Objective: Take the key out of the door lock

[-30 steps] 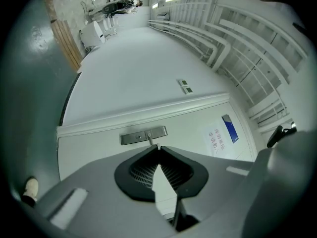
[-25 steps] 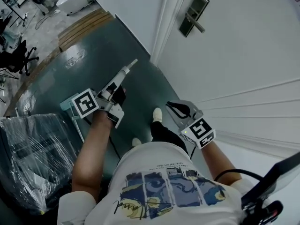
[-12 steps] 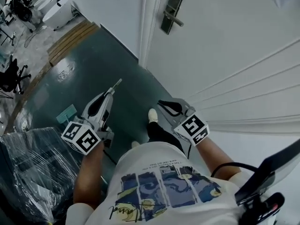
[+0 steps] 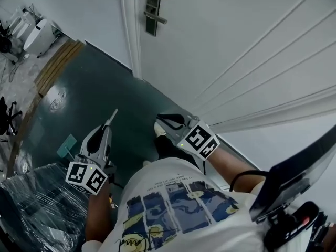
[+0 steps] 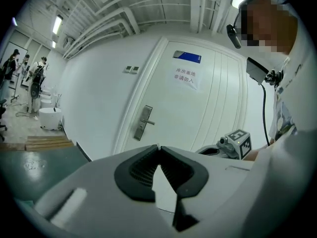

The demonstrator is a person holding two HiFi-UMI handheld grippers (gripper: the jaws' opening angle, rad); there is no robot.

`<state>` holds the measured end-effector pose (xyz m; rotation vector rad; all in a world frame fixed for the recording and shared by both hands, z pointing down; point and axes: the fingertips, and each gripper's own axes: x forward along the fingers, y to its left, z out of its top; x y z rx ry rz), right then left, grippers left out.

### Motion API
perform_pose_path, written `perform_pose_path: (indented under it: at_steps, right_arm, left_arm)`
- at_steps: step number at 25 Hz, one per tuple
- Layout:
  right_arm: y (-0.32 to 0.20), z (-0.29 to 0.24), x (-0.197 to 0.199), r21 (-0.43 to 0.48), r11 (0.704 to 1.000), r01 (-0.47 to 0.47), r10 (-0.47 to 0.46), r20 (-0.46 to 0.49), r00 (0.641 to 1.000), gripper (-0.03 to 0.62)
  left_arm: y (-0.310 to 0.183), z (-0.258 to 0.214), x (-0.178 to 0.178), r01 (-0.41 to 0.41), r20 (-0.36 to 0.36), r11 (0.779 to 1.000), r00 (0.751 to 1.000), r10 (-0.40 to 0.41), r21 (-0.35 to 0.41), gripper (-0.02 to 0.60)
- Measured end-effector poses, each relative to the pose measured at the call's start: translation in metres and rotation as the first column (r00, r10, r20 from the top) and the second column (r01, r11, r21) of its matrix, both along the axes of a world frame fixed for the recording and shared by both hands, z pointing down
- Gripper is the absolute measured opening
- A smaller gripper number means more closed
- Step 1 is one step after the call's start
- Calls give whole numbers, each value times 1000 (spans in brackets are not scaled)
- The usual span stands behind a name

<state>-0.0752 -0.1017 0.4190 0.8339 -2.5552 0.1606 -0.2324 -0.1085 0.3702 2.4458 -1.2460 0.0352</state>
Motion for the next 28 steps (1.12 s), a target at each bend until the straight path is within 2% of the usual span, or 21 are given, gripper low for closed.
perform_pose_path:
  at_steps: [14,28]
  right_arm:
    - [21,-11,2,25,1000,-16,15,12,1000,14]
    - [24,-6,-3,22,1000,-15,15,10,1000,9]
  left_arm:
    - [23,2,12,-51,36,999,998,50,5,25]
    - [26,13,7,-48,43,999,998,49,-17,25]
